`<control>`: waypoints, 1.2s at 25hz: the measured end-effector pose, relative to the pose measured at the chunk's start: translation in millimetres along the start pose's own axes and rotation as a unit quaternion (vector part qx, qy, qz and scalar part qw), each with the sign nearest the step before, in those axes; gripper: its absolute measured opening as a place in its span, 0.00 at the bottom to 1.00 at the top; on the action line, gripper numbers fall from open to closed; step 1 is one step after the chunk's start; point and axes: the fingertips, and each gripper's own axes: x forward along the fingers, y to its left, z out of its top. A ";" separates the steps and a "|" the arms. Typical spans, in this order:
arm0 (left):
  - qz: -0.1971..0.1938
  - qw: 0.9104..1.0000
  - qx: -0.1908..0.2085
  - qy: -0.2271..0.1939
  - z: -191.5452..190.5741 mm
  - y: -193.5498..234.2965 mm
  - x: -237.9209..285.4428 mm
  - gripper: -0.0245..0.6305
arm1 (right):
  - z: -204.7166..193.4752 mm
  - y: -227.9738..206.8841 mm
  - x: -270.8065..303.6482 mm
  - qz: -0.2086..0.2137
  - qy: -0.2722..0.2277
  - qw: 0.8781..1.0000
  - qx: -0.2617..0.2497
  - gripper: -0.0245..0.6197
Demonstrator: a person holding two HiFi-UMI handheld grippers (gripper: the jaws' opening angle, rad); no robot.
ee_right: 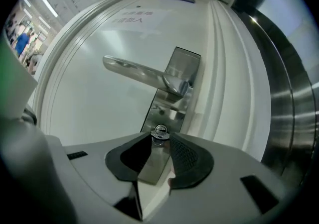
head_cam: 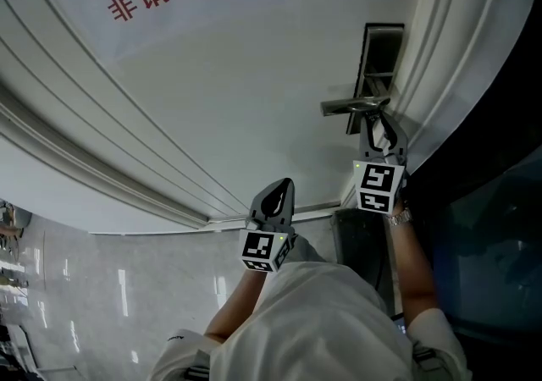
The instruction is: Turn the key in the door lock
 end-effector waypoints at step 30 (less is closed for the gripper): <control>-0.020 1.000 0.017 0.003 1.7 -16.7 13.8 0.05 | -9.3 -8.2 0.9 0.088 -0.006 0.767 0.635 0.22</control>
